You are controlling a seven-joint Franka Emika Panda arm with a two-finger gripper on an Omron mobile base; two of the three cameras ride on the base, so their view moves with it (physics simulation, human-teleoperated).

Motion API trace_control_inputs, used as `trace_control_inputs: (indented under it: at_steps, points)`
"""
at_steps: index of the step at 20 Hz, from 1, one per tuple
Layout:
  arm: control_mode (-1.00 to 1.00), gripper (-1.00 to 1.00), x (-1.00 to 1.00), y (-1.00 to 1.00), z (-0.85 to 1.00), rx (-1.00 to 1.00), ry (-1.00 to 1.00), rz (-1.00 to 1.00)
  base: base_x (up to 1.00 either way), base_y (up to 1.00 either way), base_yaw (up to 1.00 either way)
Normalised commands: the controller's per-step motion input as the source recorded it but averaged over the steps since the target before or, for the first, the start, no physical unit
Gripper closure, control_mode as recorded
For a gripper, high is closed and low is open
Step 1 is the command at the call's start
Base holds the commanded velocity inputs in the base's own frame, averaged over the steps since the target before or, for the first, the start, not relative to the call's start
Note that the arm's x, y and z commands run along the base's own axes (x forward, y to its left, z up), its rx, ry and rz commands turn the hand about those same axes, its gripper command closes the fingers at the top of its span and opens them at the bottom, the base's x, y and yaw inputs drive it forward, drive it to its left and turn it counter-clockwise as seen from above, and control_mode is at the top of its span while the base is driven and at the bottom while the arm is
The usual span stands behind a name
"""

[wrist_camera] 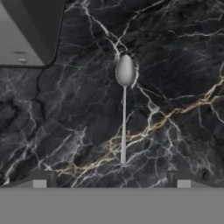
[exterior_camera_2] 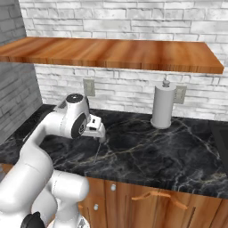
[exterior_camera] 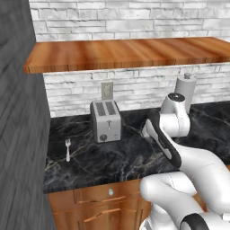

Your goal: Take the fork and place it on the left side of the plate. Then take the spoon and place it on the right side of the plate. Make sure they're directly next to the plate.

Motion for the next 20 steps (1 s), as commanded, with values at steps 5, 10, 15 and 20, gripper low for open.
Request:
trace_control_inputs:
  at_steps: [5,10,15,20]
  points:
    - [-1.0,-1.0,0.0,-0.06,-0.38,0.0,0.0,0.0,0.0,0.0,0.0]
    - [-1.0,-1.0,0.0,-0.06,-0.32,0.0,0.0,0.0,0.0,0.0,0.0]
    - [-1.0,-1.0,0.05,-0.04,-0.28,0.0,0.0,0.0,0.0,0.0,0.0]
    - [-1.0,-1.0,0.15,-0.08,-0.27,0.0,0.0,0.0,0.0,0.0,0.0]
